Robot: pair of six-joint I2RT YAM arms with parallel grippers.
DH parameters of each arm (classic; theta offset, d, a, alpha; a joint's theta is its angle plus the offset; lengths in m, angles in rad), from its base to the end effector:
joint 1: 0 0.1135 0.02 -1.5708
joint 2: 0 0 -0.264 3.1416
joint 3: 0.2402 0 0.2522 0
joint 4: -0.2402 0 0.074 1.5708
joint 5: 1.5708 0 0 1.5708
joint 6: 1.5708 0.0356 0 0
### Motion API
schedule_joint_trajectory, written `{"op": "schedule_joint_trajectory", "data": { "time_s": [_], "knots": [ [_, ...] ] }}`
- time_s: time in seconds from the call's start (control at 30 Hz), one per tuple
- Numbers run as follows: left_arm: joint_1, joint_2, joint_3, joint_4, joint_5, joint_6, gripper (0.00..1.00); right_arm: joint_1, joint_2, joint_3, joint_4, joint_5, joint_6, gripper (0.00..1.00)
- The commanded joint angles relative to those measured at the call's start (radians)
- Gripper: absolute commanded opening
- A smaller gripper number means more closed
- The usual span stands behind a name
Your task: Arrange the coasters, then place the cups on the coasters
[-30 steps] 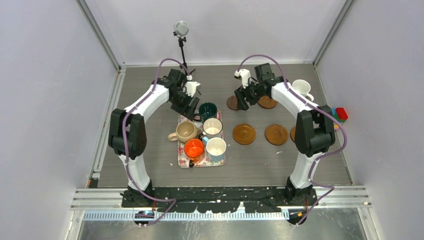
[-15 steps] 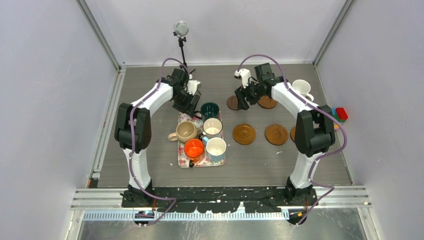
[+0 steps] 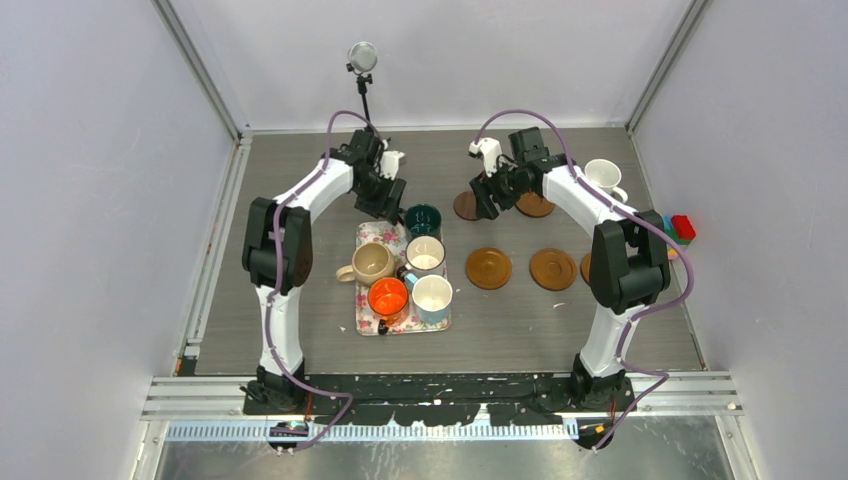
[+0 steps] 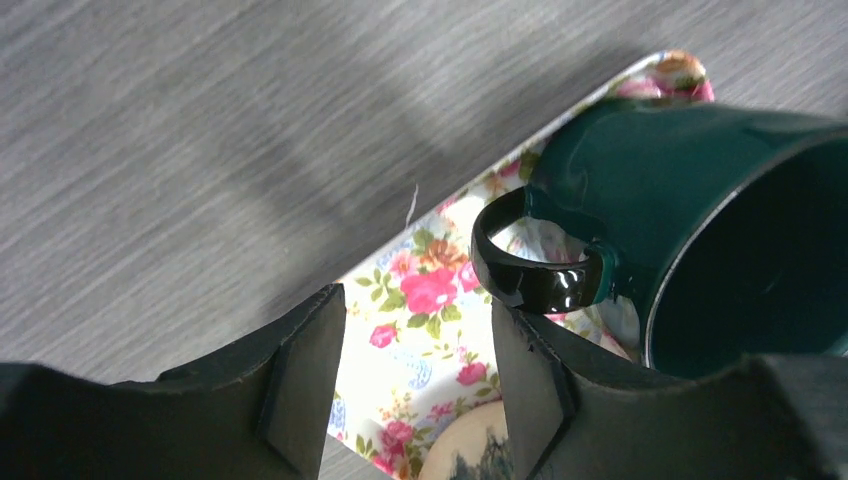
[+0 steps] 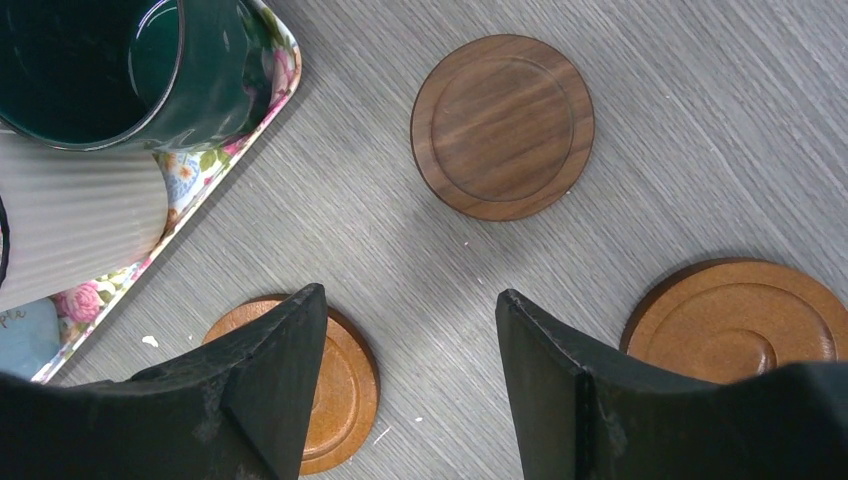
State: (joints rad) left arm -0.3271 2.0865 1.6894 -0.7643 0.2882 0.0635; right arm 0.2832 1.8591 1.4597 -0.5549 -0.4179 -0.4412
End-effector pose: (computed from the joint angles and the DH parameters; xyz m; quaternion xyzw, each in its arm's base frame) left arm 0.4156 -0.1517 0.2046 0.2167 0.9449 -0.1658 0.1809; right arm 0.3855 0.1272 0.2397 -0.3891 0.8494 0.1736 0.3115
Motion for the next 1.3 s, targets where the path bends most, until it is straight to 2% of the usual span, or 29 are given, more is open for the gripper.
{"op": "schedule_joint_trajectory", "data": {
  "time_s": [0.0, 0.27, 0.47, 0.6, 0.73, 1.0, 1.27],
  "knots": [
    [0.003, 0.042, 0.096, 0.026, 0.041, -0.023, 0.57, 0.0, 0.0, 0.014, 0.033, -0.013, 0.002, 0.67],
    [-0.019, 0.121, 0.201, -0.013, 0.139, 0.049, 0.5, 0.001, -0.02, -0.008, 0.025, -0.016, -0.032, 0.66],
    [-0.062, 0.131, 0.229, -0.014, 0.153, 0.143, 0.47, 0.001, -0.024, -0.014, 0.018, -0.019, -0.04, 0.66],
    [-0.077, 0.147, 0.27, -0.035, 0.154, 0.2, 0.39, 0.001, -0.03, -0.02, 0.018, -0.017, -0.042, 0.66],
    [-0.094, 0.18, 0.343, -0.118, 0.159, 0.297, 0.36, -0.005, -0.039, -0.027, 0.018, -0.025, -0.038, 0.65],
    [-0.125, 0.211, 0.429, -0.208, 0.261, 0.393, 0.34, -0.024, -0.068, -0.053, 0.007, -0.058, -0.063, 0.63],
    [-0.169, 0.236, 0.458, -0.236, 0.286, 0.428, 0.33, -0.048, -0.097, -0.074, -0.067, -0.117, -0.128, 0.63]
  ]
}}
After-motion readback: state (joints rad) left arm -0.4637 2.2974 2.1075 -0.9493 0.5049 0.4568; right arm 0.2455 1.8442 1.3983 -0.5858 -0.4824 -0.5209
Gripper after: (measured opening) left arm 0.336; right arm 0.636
